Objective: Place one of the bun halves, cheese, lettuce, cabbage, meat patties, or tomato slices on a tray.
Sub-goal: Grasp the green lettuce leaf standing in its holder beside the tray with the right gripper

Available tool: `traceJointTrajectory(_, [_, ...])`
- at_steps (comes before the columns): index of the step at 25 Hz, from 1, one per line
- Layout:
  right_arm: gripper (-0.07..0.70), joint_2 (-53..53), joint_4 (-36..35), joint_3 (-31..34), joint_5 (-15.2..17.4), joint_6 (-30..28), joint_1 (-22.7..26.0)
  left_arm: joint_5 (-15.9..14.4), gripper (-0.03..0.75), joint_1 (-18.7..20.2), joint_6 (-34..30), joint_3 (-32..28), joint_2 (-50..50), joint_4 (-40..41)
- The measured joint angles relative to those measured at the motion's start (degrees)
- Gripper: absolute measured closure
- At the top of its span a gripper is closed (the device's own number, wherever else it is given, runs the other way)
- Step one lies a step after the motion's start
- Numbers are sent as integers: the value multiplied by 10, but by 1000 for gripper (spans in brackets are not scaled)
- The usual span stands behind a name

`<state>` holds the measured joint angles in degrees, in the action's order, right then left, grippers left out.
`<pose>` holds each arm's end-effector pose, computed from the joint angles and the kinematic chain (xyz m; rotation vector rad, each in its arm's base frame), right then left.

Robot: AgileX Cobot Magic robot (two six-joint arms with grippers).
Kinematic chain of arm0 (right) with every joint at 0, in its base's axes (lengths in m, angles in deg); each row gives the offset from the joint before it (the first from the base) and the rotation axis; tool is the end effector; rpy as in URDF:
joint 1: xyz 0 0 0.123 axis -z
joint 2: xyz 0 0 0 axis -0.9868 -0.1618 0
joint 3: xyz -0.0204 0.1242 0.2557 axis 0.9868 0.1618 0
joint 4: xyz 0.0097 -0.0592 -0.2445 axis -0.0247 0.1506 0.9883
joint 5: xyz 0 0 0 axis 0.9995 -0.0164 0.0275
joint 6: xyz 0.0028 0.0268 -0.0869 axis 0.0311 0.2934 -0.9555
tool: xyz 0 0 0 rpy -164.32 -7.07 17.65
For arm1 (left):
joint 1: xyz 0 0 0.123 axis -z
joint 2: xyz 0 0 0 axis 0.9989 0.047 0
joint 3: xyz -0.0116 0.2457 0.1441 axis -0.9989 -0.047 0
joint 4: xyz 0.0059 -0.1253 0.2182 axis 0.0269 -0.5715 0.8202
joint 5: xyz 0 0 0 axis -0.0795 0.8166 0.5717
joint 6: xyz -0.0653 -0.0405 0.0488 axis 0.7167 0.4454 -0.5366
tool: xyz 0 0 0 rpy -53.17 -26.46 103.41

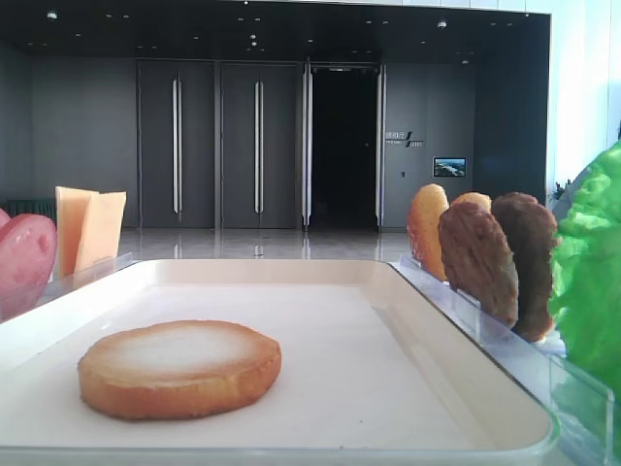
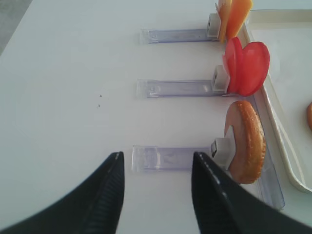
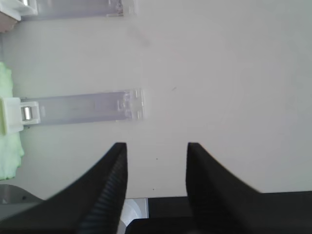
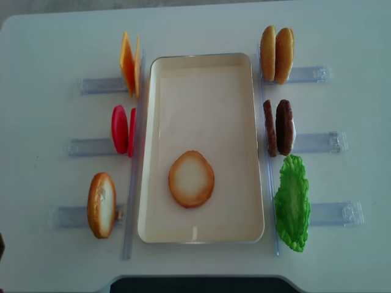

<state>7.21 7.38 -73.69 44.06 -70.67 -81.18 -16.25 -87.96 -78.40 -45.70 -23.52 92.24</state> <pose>0.1248 0.0055 0.2960 0.0013 2.7937 0.0748 -0.0066 0.0064 0.2651 -0.0329 2.1075 0.0951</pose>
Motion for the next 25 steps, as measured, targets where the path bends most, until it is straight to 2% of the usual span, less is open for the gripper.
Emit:
traceJointTrajectory(5, [352, 1, -56, -2, 1, -14, -4, 0, 370, 0, 0, 0, 0, 1])
traceJointTrajectory(8, [352, 1, -94, -2, 2, -10, -33, 0, 370, 0, 0, 0, 0, 1])
traceJointTrajectory(11, [351, 1, -109, -2, 2, 18, -91, 0, 370, 0, 0, 0, 0, 1])
traceJointTrajectory(17, [334, -1, -111, -2, -2, 130, -255, 0, 370, 0, 0, 0, 0, 1])
traceJointTrajectory(20, [334, -15, -79, -2, -27, 196, -338, 0, 370, 0, 0, 0, 0, 1])
traceJointTrajectory(22, [334, -29, -55, -2, -45, 235, -374, 0, 370, 0, 0, 0, 0, 1])
traceJointTrajectory(25, [334, -52, -42, -2, -76, 258, -400, 0, 370, 0, 0, 0, 0, 1])
